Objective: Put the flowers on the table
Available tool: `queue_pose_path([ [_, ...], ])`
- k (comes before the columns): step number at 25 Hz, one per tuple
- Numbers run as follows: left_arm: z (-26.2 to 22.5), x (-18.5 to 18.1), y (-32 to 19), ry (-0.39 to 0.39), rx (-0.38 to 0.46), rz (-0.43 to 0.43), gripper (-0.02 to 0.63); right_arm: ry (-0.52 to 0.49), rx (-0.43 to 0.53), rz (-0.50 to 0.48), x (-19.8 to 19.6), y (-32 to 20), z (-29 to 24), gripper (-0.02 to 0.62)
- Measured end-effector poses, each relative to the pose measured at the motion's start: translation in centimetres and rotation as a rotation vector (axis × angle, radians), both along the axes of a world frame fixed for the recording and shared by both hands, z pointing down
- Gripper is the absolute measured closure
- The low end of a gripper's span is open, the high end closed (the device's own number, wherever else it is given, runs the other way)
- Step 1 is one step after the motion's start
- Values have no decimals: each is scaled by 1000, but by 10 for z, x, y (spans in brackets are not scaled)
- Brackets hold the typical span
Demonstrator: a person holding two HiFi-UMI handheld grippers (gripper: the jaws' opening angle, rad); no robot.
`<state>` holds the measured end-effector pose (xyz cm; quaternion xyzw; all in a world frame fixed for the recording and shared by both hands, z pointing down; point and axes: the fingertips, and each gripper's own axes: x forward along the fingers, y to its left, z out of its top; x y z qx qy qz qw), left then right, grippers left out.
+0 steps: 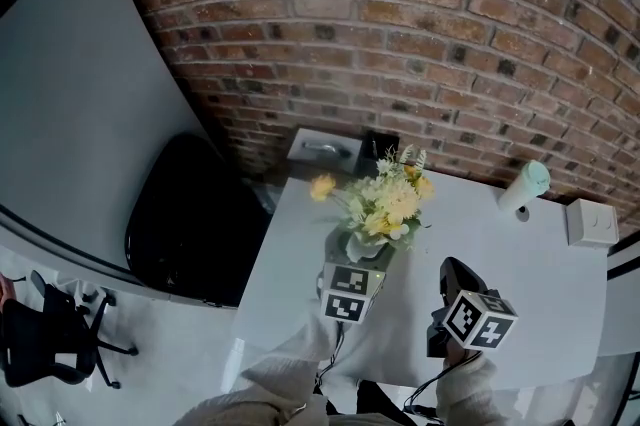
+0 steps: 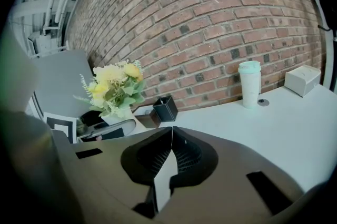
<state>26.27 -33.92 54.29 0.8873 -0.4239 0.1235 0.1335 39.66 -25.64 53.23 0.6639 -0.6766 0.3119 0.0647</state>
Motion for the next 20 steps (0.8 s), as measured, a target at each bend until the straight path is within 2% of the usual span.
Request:
queue_pose_path([
  [20, -8, -9, 13, -12, 1, -9, 281, -8, 24, 8, -8, 7, -12, 571],
])
